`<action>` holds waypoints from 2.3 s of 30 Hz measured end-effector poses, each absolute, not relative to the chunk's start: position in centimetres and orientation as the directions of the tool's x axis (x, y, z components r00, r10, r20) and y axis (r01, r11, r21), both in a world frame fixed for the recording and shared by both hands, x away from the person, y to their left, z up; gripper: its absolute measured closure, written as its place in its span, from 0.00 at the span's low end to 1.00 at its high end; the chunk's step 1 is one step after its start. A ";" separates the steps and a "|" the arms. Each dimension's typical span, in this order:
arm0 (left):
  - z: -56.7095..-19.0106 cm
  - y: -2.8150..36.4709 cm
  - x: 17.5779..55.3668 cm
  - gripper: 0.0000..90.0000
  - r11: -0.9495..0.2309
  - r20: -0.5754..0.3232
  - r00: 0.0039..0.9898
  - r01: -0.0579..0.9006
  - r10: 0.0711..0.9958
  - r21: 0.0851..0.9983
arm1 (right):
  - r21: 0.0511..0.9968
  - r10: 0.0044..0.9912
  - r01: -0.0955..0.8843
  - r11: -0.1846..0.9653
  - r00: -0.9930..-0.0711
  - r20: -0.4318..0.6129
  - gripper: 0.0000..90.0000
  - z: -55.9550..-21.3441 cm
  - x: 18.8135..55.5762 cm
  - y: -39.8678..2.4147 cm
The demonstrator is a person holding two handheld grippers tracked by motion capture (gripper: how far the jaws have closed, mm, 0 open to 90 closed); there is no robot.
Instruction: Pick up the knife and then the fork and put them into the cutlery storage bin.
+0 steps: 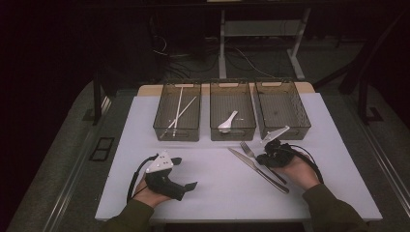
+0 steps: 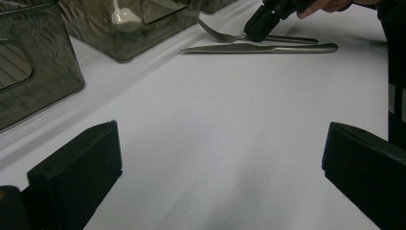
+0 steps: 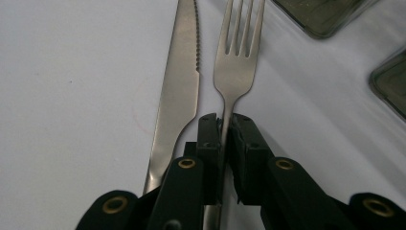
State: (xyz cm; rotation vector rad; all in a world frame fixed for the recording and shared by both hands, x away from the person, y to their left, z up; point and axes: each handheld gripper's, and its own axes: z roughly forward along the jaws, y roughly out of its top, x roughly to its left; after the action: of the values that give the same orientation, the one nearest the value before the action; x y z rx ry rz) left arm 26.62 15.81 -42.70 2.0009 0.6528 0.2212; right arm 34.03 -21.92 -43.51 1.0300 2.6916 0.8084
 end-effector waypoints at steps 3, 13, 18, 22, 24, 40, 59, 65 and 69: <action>-42.7 15.8 26.6 0.00 -0.372 -0.115 0.838 0.355 0.533 0.858 | 0.534 0.653 0.569 0.625 -0.756 0.041 0.93 -43.5 33.9 -21.9; -42.7 15.8 26.6 0.00 -0.374 -0.118 0.840 0.356 0.529 0.856 | 0.552 0.638 0.544 0.632 -0.770 0.029 0.94 -43.7 33.8 -22.2; -42.7 15.7 26.6 0.00 -0.373 -0.121 0.841 0.358 0.528 0.856 | 0.581 0.636 0.541 0.608 -0.770 0.050 0.94 -44.0 33.8 -22.7; -42.7 15.7 26.6 0.00 -0.373 -0.123 0.842 0.358 0.524 0.856 | 0.583 0.628 0.536 0.611 -0.776 0.055 0.95 -43.9 33.8 -22.9; -42.8 15.7 26.6 0.00 -0.371 -0.124 0.843 0.357 0.524 0.857 | 0.585 0.630 0.540 0.605 -0.774 0.062 0.95 -43.8 33.8 -23.1; -42.7 15.7 26.6 0.00 -0.379 -0.125 0.847 0.357 0.517 0.854 | 0.685 0.642 0.536 0.494 -0.756 0.129 0.95 -41.1 33.6 -25.5; -42.7 15.6 26.6 0.00 -0.366 -0.135 0.846 0.361 0.516 0.858 | 0.760 0.681 0.504 0.412 -0.724 0.111 0.95 -37.4 33.7 -28.2; -42.7 15.6 26.6 0.00 -0.366 -0.138 0.845 0.364 0.517 0.856 | 0.778 0.713 0.495 0.388 -0.696 0.088 0.95 -35.5 35.2 -29.2; -42.8 15.6 26.7 0.00 -0.366 -0.138 0.846 0.362 0.515 0.857 | 0.782 0.738 0.497 0.375 -0.671 0.072 0.95 -34.1 36.9 -29.9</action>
State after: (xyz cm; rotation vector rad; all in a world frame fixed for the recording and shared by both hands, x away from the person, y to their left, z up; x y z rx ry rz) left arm 26.68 15.65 -42.76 1.9935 0.6459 0.1863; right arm 36.85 -29.87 -34.14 1.0889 2.3497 1.1841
